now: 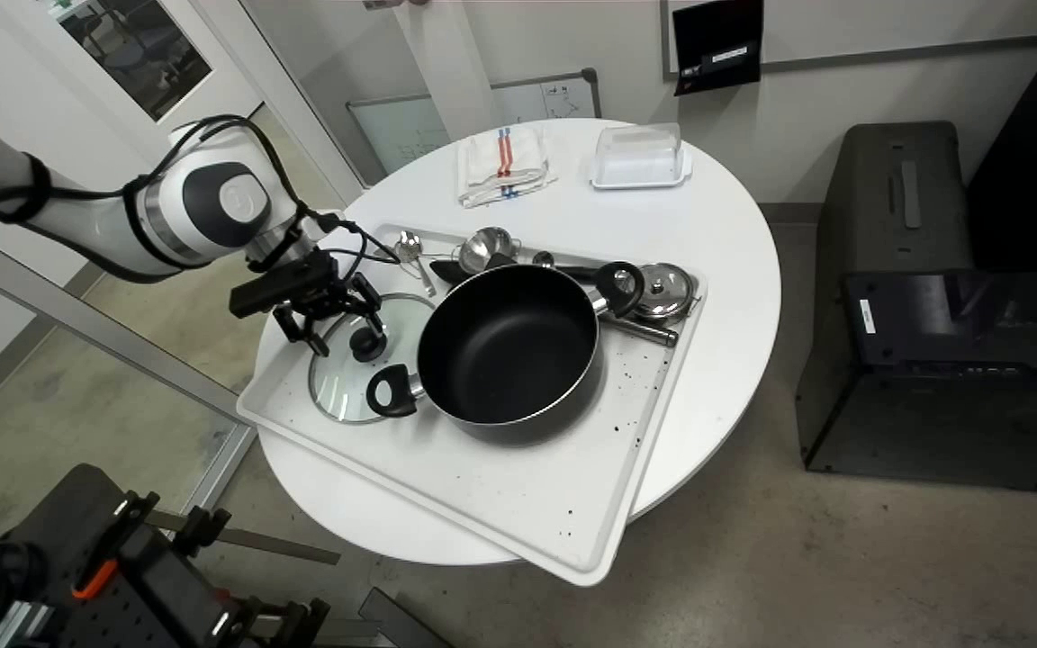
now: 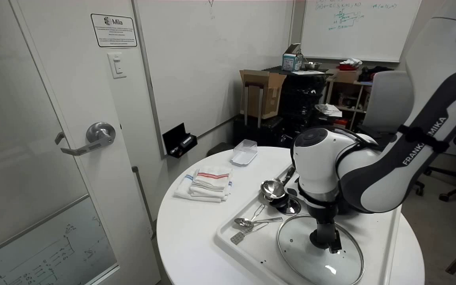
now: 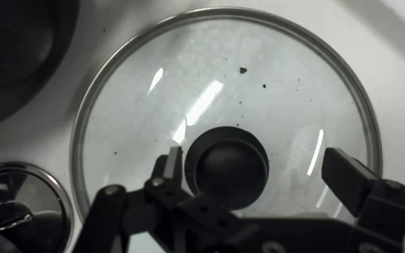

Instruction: Put the lid on the pot

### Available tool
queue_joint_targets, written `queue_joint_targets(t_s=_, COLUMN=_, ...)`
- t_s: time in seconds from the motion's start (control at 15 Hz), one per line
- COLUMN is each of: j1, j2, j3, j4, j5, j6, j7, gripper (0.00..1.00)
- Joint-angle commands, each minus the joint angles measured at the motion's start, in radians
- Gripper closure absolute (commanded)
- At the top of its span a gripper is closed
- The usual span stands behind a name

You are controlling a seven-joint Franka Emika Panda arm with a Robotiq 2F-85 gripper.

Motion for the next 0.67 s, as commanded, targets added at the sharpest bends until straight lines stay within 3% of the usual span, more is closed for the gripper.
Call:
queue_joint_targets(t_s=0.0, j1=0.009, j2=0.038, j3=-0.016, j4=0.046, j5=-0.021, j6=0.023, j7=-0.010, gripper=0.00)
queue_joint_targets(t_s=0.2, j1=0.008, j2=0.048, j3=-0.016, j4=0.060, j5=-0.018, j6=0.027, j7=-0.011, gripper=0.03)
queue_joint_targets(t_s=0.27, j1=0.008, j2=0.050, j3=-0.016, j4=0.063, j5=-0.018, j6=0.029, j7=-0.012, gripper=0.26)
queue_joint_targets(t_s=0.4, j1=0.008, j2=0.053, j3=-0.016, j4=0.068, j5=-0.017, j6=0.030, j7=-0.014, gripper=0.31)
queue_joint_targets(t_s=0.6, j1=0.006, j2=0.054, j3=-0.013, j4=0.073, j5=-0.015, j6=0.031, j7=-0.015, gripper=0.52)
